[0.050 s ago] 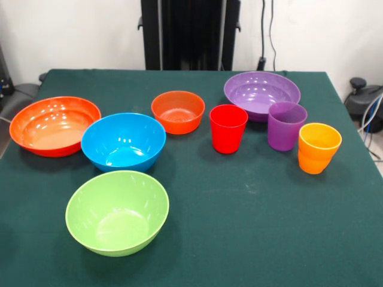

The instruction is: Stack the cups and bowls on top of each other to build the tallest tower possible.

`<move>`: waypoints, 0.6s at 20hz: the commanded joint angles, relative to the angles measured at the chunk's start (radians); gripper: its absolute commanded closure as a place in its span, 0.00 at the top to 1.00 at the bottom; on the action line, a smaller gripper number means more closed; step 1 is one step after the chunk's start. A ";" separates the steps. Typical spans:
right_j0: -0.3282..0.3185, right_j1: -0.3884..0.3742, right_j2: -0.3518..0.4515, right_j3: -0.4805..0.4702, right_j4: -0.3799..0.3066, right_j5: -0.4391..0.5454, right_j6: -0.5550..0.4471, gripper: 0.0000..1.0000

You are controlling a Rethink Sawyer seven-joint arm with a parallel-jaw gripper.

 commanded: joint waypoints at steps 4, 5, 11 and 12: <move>0.087 0.040 -0.107 -0.104 -0.108 0.012 -0.157 0.00; 0.088 0.041 -0.107 -0.106 -0.112 0.013 -0.159 0.00; 0.117 0.063 -0.163 -0.183 -0.180 0.050 -0.193 0.00; 0.122 0.066 -0.184 -0.196 -0.198 0.059 -0.194 0.00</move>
